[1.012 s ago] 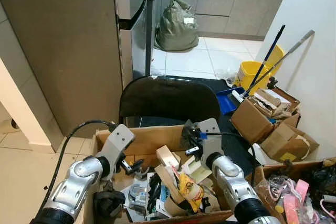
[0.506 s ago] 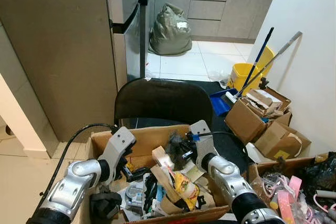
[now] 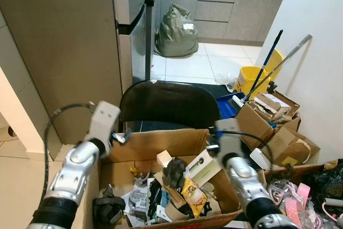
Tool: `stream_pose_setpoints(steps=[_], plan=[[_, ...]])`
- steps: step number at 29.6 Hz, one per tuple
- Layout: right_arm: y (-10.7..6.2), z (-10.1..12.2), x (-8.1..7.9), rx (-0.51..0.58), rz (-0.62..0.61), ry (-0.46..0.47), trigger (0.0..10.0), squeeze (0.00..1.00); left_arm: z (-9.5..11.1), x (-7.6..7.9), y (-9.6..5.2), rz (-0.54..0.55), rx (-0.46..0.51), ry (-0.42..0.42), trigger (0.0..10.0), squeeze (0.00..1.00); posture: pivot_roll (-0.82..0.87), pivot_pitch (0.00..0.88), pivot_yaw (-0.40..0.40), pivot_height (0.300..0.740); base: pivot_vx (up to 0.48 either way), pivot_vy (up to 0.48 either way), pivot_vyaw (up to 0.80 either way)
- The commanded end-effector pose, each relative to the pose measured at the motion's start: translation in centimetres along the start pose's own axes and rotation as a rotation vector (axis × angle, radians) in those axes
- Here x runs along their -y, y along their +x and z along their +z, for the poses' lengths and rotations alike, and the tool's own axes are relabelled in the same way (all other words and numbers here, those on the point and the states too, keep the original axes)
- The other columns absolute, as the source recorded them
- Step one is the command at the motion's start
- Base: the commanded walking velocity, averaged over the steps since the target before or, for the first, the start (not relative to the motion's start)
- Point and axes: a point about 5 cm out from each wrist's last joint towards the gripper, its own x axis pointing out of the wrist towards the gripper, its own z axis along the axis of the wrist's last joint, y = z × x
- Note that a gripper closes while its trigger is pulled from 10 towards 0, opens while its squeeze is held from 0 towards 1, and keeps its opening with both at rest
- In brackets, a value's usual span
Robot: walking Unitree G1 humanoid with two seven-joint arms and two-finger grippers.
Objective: Picking trash to rubbish bin
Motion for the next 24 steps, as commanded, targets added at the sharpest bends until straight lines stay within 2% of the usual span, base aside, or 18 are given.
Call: stream_pose_setpoints(steps=[1, 6, 9, 15, 24], plan=[[-1.0, -1.7, 1.3, -0.045, -0.09, 0.064, 10.0, 0.0, -0.4, 2.1, 0.3, -0.032, -0.023, 0.033, 10.0, 0.0, -0.05, 0.009, -0.037, 0.74, 0.0, 0.0, -0.8], [-1.6, -2.5, 1.6, -0.061, -0.126, 0.088, 10.0, 0.0, -0.2, 3.6, 0.4, -0.087, -0.01, 0.081, 10.0, 0.0, -0.06, 0.012, -0.036, 0.74, 0.0, 0.0, -0.8], [-2.0, -2.6, 1.7, -0.061, -0.183, 0.123, 10.0, 0.0, -0.3, 4.5, 0.6, -0.12, 0.002, 0.069, 10.0, 0.0, -0.06, 0.013, -0.037, 0.74, 0.0, 0.0, -0.8], [-2.1, -2.5, 1.1, -0.05, -0.188, 0.128, 10.0, 0.0, -0.6, 4.1, 0.9, -0.057, -0.009, 0.076, 10.0, 0.0, -0.06, 0.015, -0.039, 0.74, 0.0, 0.0, -0.8], [-2.4, -2.8, 0.9, -0.068, -0.182, 0.133, 10.0, 0.0, -0.7, 4.1, 0.8, -0.042, -0.005, 0.07, 10.0, 0.0, -0.07, 0.02, -0.041, 0.74, 0.0, 0.0, -0.8]])
